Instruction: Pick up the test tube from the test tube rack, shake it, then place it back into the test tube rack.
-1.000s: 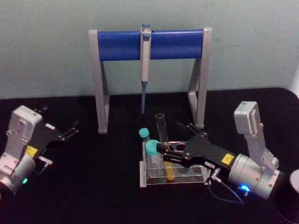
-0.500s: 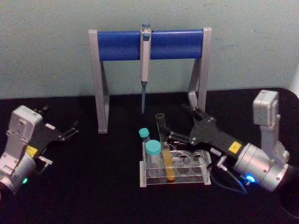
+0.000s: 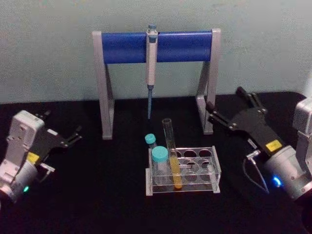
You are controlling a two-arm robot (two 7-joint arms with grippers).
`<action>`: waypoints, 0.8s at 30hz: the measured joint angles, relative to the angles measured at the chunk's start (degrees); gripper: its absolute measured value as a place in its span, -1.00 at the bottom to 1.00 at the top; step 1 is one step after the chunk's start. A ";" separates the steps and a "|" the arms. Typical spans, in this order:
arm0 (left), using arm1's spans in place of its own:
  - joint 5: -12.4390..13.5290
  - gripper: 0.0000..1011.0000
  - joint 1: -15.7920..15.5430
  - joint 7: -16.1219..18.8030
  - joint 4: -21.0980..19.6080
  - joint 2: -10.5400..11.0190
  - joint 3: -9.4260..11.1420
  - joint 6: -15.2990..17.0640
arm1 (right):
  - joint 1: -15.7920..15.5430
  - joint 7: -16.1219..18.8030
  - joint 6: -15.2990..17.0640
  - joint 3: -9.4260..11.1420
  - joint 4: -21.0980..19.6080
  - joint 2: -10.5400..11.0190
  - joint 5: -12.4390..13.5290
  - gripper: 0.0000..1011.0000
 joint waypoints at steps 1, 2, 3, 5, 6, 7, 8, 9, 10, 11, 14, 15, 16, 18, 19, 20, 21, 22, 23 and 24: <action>0.00 0.98 0.00 0.00 0.00 0.00 0.00 0.00 | -0.60 -1.90 0.14 0.42 0.11 -0.43 -1.43 0.98; 0.00 0.98 0.00 0.00 0.00 0.00 0.00 0.00 | -0.91 -2.76 0.28 0.62 0.27 -0.65 -2.17 0.98; 0.00 0.98 0.00 0.00 0.00 0.00 0.00 0.00 | -1.17 -3.64 0.55 0.80 0.45 -0.83 -2.91 0.98; 0.00 0.98 0.00 0.00 0.00 0.00 0.00 0.00 | -2.03 -5.85 2.04 1.42 1.15 -1.58 -4.12 0.98; 0.00 0.98 0.00 0.00 0.00 0.00 0.00 0.00 | -2.28 -6.43 2.55 1.59 1.39 -1.86 -4.38 0.98; 0.00 0.98 0.00 0.00 0.00 0.00 0.00 0.00 | -2.68 -7.40 3.50 1.93 1.90 -2.34 -4.80 0.98; 0.00 0.98 0.00 0.00 0.00 0.00 0.00 0.00 | -2.85 -7.78 3.99 2.06 2.17 -2.59 -4.99 0.98; 0.00 0.98 0.00 0.00 0.00 0.00 0.00 0.00 | -3.02 -8.19 4.39 2.19 2.45 -2.83 -5.15 0.98; 0.00 0.98 0.00 0.00 0.00 0.00 0.00 0.00 | -3.17 -8.55 4.80 2.31 2.78 -3.08 -5.34 0.98; 0.00 0.98 0.00 0.00 0.00 0.00 0.00 0.00 | -3.41 -9.20 5.47 2.49 3.48 -3.57 -5.69 0.98; 0.00 0.98 0.00 0.00 0.00 0.00 0.00 0.00 | -3.62 -9.83 6.34 2.71 4.32 -4.17 -6.11 0.98; 0.00 0.98 0.00 0.00 0.00 0.00 0.00 0.00 | -3.75 -10.12 6.91 2.85 4.92 -4.56 -6.35 0.98; 0.00 0.98 0.00 0.00 0.00 0.00 0.00 0.00 | -3.79 -10.23 7.17 2.91 5.21 -4.74 -6.44 0.98; 0.00 0.98 0.00 0.00 0.00 0.00 0.00 0.00 | -3.86 -10.44 7.88 3.10 6.10 -5.29 -6.73 0.98; 0.00 0.98 0.00 0.00 0.00 0.00 0.00 0.00 | -3.87 -10.48 8.08 3.17 6.35 -5.47 -6.79 0.98; 0.00 0.98 0.00 0.00 0.00 0.00 0.00 0.00 | -3.87 -10.50 8.30 3.24 6.61 -5.63 -6.85 0.98; 0.00 0.98 0.00 0.00 0.00 0.00 0.00 0.00 | -3.87 -10.55 8.67 3.37 7.12 -5.91 -7.05 0.98; 0.00 0.98 0.00 0.00 0.00 0.00 0.00 0.00 | -3.87 -10.56 8.83 3.43 7.35 -6.06 -7.14 0.98; 0.00 0.98 0.00 0.00 0.00 0.00 0.00 0.00 | -3.87 -10.56 9.00 3.50 7.57 -6.21 -7.23 0.98; 0.00 0.98 0.00 0.00 0.00 0.00 0.00 0.00 | -3.87 -10.57 9.14 3.56 7.79 -6.35 -7.31 0.98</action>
